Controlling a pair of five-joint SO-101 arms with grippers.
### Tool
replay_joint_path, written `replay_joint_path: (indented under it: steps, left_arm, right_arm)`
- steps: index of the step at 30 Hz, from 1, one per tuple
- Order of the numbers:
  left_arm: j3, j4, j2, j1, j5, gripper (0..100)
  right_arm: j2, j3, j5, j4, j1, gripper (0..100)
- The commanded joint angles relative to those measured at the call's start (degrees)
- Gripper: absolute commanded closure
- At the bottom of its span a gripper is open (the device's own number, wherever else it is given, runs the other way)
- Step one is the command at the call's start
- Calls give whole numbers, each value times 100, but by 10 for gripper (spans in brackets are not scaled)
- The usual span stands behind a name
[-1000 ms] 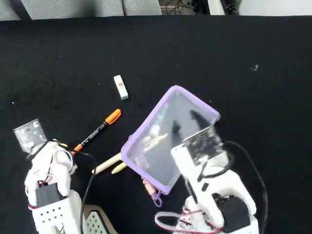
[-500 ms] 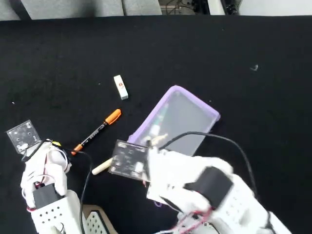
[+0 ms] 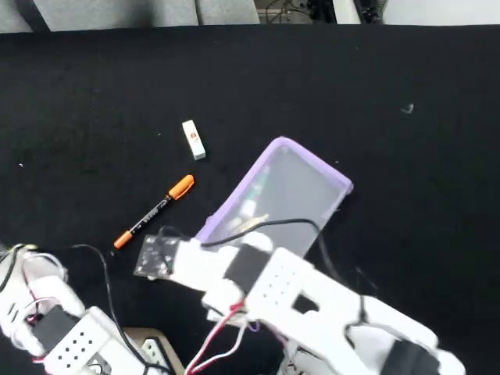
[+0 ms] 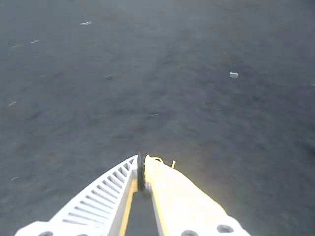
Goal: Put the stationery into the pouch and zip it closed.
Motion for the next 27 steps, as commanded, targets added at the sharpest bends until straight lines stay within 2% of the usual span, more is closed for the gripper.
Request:
replay_joint_path:
  steps: [1, 7, 12, 15, 18, 23, 27]
  left_arm:
    - [119, -123, -26, -804, -44, 967]
    - [119, -141, -26, -1156, -44, 967]
    - [119, -141, -26, -1165, -44, 967]
    - [119, -123, -26, -1165, -44, 967]
    - [119, -114, -26, -1138, -35, 967]
    - [119, -97, -26, -1130, -35, 967]
    - [119, -88, -26, -1130, -35, 967]
  right_arm:
    - [892, -154, -325, -273, -176, 817]
    - [2413, -268, -360, -730, -105, 819]
    - [3697, -681, -677, -1178, 914, 820]
    - [4347, -1165, -448, -756, 1363, 822]
    - [4769, -1534, -123, -457, 1451, 826]
    - [4980, -2132, -62, -273, 1459, 978]
    - [4980, -2765, -88, 396, 1459, 987]
